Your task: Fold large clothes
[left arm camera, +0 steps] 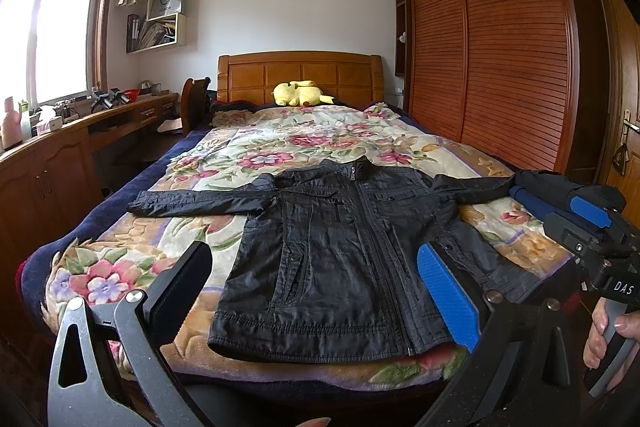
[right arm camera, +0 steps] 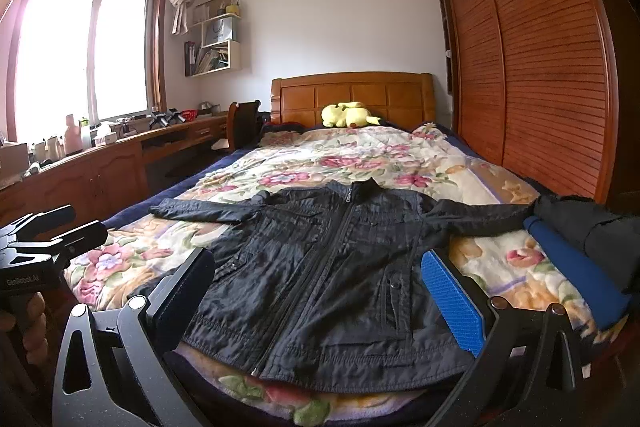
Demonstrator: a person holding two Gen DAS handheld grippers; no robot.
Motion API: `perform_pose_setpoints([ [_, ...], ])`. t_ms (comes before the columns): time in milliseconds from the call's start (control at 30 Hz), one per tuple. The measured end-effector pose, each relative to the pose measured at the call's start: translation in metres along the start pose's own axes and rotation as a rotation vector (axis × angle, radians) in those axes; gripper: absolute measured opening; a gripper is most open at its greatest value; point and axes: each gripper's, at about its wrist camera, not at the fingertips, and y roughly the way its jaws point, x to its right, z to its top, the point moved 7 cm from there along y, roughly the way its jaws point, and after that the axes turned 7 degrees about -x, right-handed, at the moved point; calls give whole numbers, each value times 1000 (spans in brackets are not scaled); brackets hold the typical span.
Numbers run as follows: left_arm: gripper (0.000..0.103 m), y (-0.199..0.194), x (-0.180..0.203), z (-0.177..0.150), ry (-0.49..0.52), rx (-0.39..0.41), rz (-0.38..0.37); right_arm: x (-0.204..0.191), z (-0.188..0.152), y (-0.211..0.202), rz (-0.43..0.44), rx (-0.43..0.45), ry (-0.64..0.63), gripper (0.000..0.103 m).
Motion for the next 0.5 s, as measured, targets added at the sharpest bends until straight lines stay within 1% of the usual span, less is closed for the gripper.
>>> perform_pose_setpoints([
  [500,103,0,-1,-1,0,-1,1,-1,-1,-2,3,-2,3,103],
])
